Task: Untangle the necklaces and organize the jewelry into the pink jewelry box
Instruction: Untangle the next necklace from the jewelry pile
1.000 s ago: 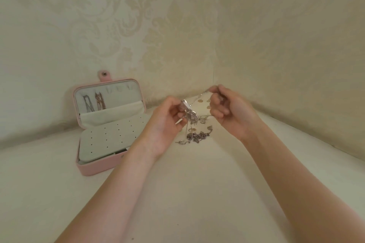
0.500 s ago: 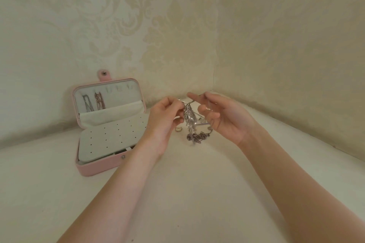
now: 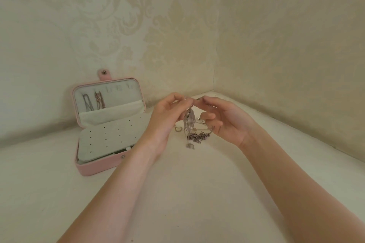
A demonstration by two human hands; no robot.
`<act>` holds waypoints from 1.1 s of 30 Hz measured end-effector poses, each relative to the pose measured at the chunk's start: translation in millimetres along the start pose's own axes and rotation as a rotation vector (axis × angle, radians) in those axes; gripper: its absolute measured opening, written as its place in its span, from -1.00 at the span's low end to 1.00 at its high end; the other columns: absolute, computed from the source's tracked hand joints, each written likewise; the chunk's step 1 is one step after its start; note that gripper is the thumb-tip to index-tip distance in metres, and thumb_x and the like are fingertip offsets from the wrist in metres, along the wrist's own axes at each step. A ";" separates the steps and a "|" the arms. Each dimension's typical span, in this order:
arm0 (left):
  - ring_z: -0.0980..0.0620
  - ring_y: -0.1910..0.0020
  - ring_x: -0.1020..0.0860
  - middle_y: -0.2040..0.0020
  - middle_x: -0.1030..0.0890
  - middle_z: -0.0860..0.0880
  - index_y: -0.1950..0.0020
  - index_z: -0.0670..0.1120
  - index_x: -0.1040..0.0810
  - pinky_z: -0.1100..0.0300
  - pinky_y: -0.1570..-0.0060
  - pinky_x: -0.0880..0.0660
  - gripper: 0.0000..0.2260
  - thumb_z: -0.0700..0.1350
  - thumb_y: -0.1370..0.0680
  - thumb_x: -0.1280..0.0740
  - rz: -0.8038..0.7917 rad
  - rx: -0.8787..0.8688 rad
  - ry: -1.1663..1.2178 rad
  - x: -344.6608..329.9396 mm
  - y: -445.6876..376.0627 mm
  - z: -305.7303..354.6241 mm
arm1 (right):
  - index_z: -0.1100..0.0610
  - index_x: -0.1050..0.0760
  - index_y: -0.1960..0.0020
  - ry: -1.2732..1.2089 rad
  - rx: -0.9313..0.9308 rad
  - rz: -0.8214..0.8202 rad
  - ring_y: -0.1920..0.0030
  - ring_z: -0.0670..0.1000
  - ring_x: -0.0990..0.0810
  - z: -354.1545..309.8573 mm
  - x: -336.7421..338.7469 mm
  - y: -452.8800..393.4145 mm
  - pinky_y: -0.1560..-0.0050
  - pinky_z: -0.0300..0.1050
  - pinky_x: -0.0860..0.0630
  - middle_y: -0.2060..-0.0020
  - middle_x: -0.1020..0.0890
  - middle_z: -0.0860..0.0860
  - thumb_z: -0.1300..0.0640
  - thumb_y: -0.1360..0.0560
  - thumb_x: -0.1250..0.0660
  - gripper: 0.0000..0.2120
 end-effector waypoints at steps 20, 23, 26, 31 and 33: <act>0.16 0.48 -0.26 0.49 -0.19 0.09 0.03 0.00 -0.64 0.36 0.37 -0.33 -0.82 -0.11 -0.58 -0.23 0.061 -0.028 0.417 8.7 -0.9 13.1 | 0.30 -0.48 0.11 0.601 -0.056 0.091 0.54 -0.04 -0.47 12.1 1.9 -0.1 0.48 -0.29 -0.45 0.41 -0.55 0.11 0.48 -0.45 -0.28 -0.88; 0.17 0.52 -0.21 0.46 -0.18 0.08 -0.02 -0.02 -0.64 0.36 0.48 -0.22 -0.82 -0.12 -0.57 -0.23 0.039 -0.014 0.433 7.1 -0.4 13.3 | 0.24 -0.51 0.06 0.871 -0.088 0.023 0.47 -0.01 -0.44 13.7 -1.1 2.5 0.49 -0.29 -0.42 0.40 -0.55 0.08 0.45 -0.45 -0.29 -0.84; 0.19 0.53 -0.18 0.45 -0.21 0.08 0.03 0.01 -0.65 0.37 0.53 -0.11 -0.82 -0.11 -0.56 -0.24 0.042 -0.002 0.437 6.2 1.0 13.8 | 0.21 -0.54 0.15 1.038 -0.023 0.055 0.49 -0.01 -0.41 11.9 -1.3 1.7 0.52 -0.29 -0.37 0.46 -0.52 0.07 0.41 -0.43 -0.32 -0.87; 0.18 0.54 -0.14 0.45 -0.20 0.09 0.07 0.02 -0.67 0.33 0.52 -0.01 -0.82 -0.10 -0.55 -0.26 0.073 0.022 0.438 8.4 -0.1 11.9 | 0.17 -0.52 0.22 0.781 0.120 0.256 0.61 -0.10 -0.25 -1.1 9.8 -0.9 0.59 -0.33 -0.13 0.54 -0.42 -0.02 0.27 -0.53 -0.23 -0.82; 0.18 0.53 -0.13 0.45 -0.19 0.09 0.03 0.01 -0.65 0.32 0.52 -0.01 -0.84 -0.10 -0.56 -0.26 0.106 0.034 0.444 10.9 -1.0 9.7 | 0.17 -0.45 0.21 0.417 0.180 0.299 0.64 -0.13 -0.18 -9.6 16.3 -3.3 0.65 -0.33 -0.07 0.60 -0.33 -0.07 0.19 -0.58 -0.17 -0.79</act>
Point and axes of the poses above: each hand's wrist, its own y-axis away from the middle knuckle, its own x-axis out of the back of the hand, z = x × y, the point moved 3 cm from there along -y, towards the middle knuckle
